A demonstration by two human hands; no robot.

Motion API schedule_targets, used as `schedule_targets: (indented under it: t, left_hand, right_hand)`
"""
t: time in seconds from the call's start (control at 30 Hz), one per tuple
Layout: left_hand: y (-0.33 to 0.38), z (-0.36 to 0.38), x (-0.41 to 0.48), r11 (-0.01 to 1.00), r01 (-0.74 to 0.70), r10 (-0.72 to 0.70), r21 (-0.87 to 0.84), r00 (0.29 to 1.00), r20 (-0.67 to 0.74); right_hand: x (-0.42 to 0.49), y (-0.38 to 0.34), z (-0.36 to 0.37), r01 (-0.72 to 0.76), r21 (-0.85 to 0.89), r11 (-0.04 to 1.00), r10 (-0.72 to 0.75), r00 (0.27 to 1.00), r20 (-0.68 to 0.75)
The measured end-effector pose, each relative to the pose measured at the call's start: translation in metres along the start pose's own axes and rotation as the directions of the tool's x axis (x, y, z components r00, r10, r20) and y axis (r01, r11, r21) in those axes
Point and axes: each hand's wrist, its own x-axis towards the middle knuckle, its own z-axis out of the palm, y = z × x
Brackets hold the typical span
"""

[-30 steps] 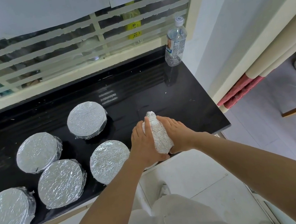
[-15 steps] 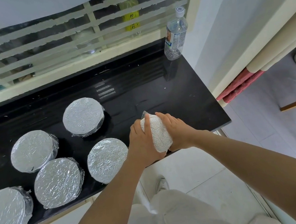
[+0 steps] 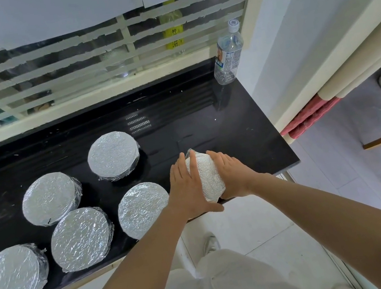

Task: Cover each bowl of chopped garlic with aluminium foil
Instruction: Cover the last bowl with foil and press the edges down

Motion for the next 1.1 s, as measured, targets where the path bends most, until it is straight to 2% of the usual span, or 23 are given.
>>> schedule_targets:
  t: [0.07, 0.23, 0.3, 0.37, 0.57, 0.7, 0.97, 1.1]
  left_hand:
    - [0.003, -0.005, -0.003, 1.0, 0.012, -0.012, 0.001, 1.0, 0.01]
    - [0.013, -0.01, 0.002, 0.999, 0.008, -0.005, 0.037, 0.997, -0.077]
    - [0.014, -0.008, 0.007, 0.998, -0.014, 0.017, 0.061, 0.998, -0.054]
    - [0.013, -0.004, 0.009, 0.997, -0.024, 0.026, 0.072, 0.999, -0.029]
    - [0.01, 0.003, 0.01, 0.992, -0.008, 0.023, 0.123, 0.993, -0.119]
    - [0.008, 0.001, 0.012, 0.991, 0.004, 0.009, 0.136, 0.996, -0.093]
    - [0.013, -0.008, 0.011, 0.99, 0.012, -0.003, 0.143, 0.998, -0.064]
    - [0.012, -0.006, 0.011, 0.989, 0.009, -0.001, 0.149, 0.999, -0.052]
  right_hand:
    - [0.001, 0.0, 0.001, -0.008, -0.024, 1.0, 0.008, 1.0, 0.009]
    - [0.001, 0.002, 0.002, -0.021, -0.064, 0.998, 0.022, 1.0, 0.021]
    - [0.002, 0.002, 0.003, -0.018, -0.072, 0.997, 0.02, 0.999, 0.026]
    - [0.003, 0.003, 0.005, -0.022, -0.055, 0.998, 0.024, 0.999, 0.03]
    - [0.005, 0.005, 0.009, -0.008, -0.023, 1.0, 0.008, 1.0, 0.009]
    - [0.008, 0.006, 0.009, 0.002, -0.02, 1.0, -0.002, 1.0, -0.01]
    - [0.008, 0.006, 0.008, -0.046, 0.015, 0.999, 0.044, 0.995, 0.085]
    - [0.005, 0.01, 0.006, -0.024, 0.076, 0.997, 0.022, 0.999, 0.025]
